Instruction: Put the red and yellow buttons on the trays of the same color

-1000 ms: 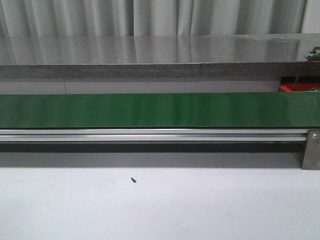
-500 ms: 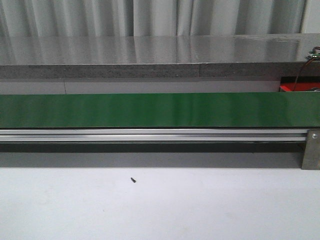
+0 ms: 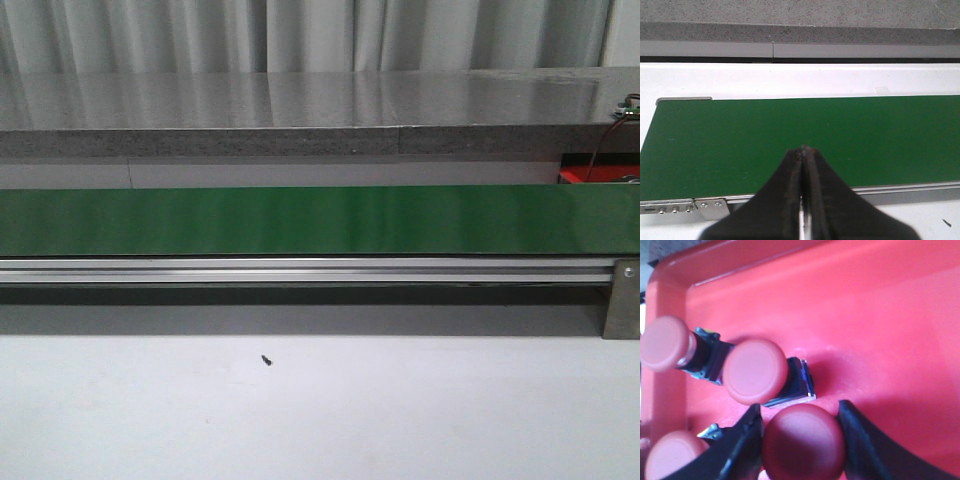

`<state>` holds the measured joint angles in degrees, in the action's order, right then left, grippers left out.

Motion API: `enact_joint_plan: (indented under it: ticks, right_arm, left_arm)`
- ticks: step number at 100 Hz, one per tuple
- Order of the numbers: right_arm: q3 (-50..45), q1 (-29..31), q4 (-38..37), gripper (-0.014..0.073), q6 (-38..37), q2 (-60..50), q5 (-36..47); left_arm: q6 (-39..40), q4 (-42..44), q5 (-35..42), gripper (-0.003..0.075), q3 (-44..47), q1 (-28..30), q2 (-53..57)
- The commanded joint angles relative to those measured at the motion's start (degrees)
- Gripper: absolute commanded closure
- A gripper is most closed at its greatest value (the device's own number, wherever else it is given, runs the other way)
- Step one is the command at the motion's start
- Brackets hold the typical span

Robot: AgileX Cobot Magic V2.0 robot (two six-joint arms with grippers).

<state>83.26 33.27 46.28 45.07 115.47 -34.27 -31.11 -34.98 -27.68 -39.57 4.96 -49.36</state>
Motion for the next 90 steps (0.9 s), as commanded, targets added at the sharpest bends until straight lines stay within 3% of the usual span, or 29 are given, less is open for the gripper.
enact_joint_plan:
  ticks: [1,16,30,38,90]
  right_arm:
    - [1.9,0.2,2.4,0.0347,0.9,-2.2,0.6]
    - [1.8,0.2,2.4,0.0302,0.9,-1.6,-0.6]
    - [1.9,0.2,2.4,0.0134,0.9,-1.9,-0.8]
    - [1.9,0.2,2.5,0.0082,0.9,-2.4,-1.0]
    - [1.8,-2.2,1.7,0.0077,1.0,-16.7,-1.2]
  left_arm:
    - [0.0,-1.8,3.4,0.074,-1.5,-0.2,0.6]
    - [0.0,-1.9,3.4,0.074,-1.5,-0.2,0.6]
    - [0.0,-2.1,3.4,0.074,-1.5,-0.2,0.6]
    - [0.0,-2.1,3.2,0.074,-1.5,-0.2,0.6]
    - [0.0,-2.5,3.1,0.074,-1.5,-0.2,0.6]
